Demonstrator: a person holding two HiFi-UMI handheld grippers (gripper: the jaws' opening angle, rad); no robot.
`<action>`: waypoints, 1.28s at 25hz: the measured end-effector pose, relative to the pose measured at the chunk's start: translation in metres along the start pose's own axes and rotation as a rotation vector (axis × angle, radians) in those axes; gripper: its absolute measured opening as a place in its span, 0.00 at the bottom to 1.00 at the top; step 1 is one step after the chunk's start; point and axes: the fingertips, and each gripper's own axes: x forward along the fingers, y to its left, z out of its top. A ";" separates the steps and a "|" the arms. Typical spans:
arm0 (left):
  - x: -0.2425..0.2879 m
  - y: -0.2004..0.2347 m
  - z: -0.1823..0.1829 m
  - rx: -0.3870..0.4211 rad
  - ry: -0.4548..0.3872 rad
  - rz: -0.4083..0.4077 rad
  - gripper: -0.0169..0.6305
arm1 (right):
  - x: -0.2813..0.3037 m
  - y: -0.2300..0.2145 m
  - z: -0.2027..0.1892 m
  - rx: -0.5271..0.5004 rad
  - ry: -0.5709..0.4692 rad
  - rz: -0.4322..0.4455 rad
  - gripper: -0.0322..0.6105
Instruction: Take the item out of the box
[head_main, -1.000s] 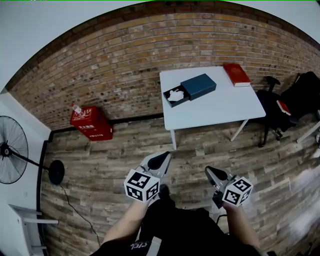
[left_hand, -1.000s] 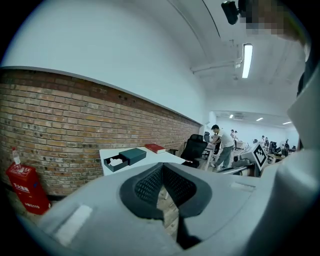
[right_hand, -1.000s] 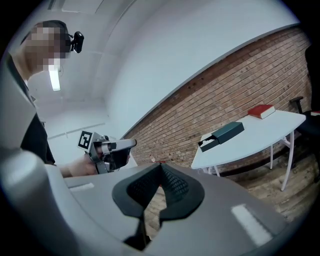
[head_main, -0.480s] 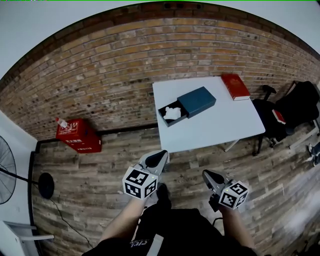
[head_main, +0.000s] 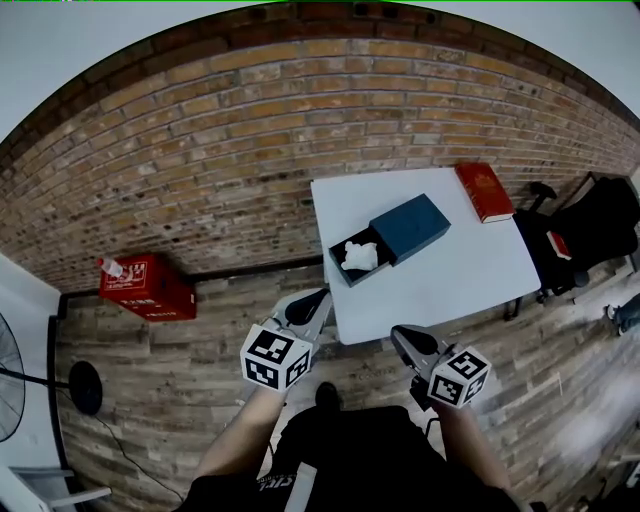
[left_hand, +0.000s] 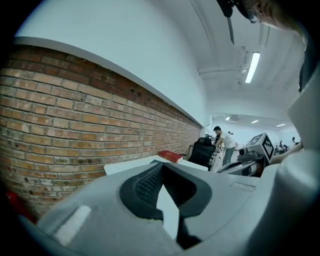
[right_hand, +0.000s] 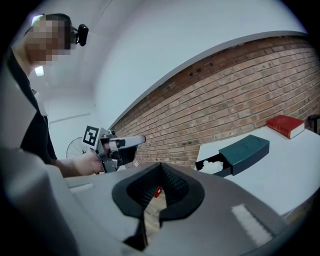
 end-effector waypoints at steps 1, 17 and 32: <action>0.003 0.008 0.000 -0.007 0.002 0.002 0.04 | 0.008 0.000 0.001 -0.006 0.010 0.001 0.05; 0.064 0.049 0.010 -0.097 0.018 0.072 0.04 | 0.069 -0.076 0.016 -0.036 0.136 0.070 0.05; 0.128 0.073 0.033 -0.073 0.020 0.210 0.04 | 0.091 -0.167 0.028 -0.150 0.201 0.101 0.12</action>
